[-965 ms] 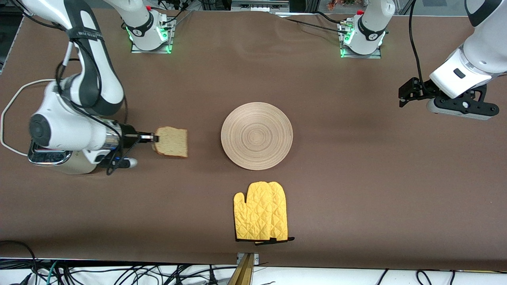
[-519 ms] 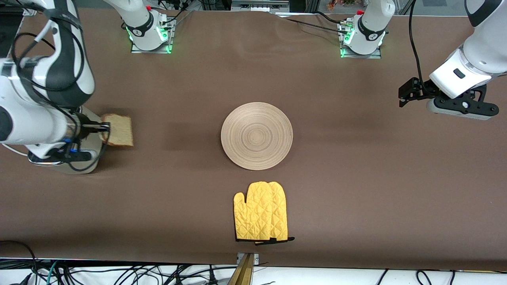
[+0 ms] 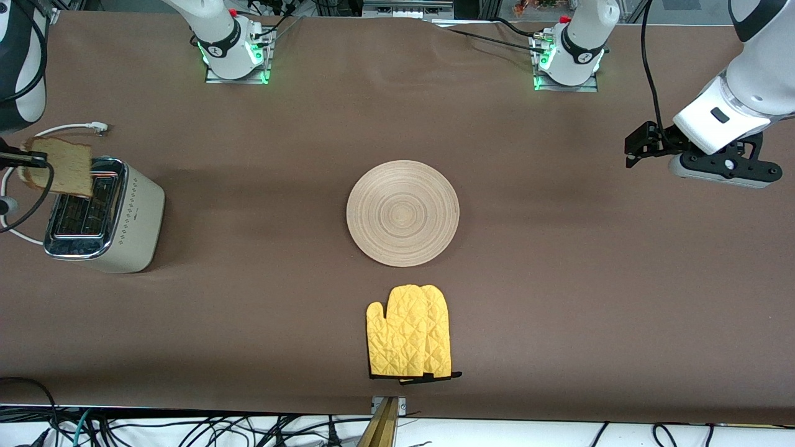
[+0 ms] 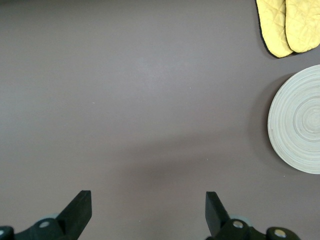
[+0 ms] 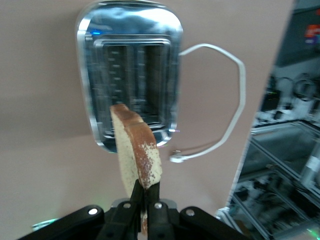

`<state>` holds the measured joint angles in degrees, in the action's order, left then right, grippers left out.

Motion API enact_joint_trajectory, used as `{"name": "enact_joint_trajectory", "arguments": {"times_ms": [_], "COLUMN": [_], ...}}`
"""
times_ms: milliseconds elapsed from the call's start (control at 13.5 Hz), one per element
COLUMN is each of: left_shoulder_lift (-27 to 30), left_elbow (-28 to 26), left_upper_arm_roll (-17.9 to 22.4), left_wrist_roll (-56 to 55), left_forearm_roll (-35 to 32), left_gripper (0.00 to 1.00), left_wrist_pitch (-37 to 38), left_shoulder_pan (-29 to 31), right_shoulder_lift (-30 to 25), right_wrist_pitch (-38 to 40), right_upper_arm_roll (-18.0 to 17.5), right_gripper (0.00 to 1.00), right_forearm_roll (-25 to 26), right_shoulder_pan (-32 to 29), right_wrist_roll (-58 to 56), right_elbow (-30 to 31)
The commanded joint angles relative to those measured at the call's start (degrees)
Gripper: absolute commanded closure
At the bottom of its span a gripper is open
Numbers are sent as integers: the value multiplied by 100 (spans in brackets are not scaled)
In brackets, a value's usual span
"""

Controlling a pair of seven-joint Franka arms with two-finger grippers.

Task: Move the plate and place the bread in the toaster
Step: 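Lower the bread into a toaster slot with the right gripper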

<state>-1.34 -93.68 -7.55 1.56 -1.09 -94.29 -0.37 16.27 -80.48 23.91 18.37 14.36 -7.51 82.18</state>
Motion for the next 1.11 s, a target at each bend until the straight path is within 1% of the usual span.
{"name": "enact_joint_trajectory", "arguments": {"times_ms": [0, 148, 445, 594, 1039], "left_shoulder_lift": [-68, -68, -68, -68, -68], "left_elbow": [166, 166, 166, 166, 166], "left_upper_arm_roll": [8, 8, 8, 8, 8], "left_wrist_roll": [98, 98, 107, 107, 107], "left_forearm_roll": [-128, -137, -137, -128, -128], "left_gripper": [0, 0, 0, 0, 0], "left_wrist_pitch": [121, 121, 121, 121, 148], "left_shoulder_pan": [-33, -42, -33, -33, -33], "right_shoulder_lift": [42, 130, 411, 508, 570], "right_wrist_pitch": [-247, -651, -1100, -1110, -1180], "right_upper_arm_roll": [131, 219, 175, 167, 149], "right_gripper": [100, 100, 100, 100, 100], "right_forearm_roll": [263, 246, 106, -227, -492], "right_shoulder_pan": [49, 23, 67, 101, 128], "right_wrist_roll": [-40, 30, 170, 179, 294], "right_elbow": [-124, -115, -115, -115, -106]}}
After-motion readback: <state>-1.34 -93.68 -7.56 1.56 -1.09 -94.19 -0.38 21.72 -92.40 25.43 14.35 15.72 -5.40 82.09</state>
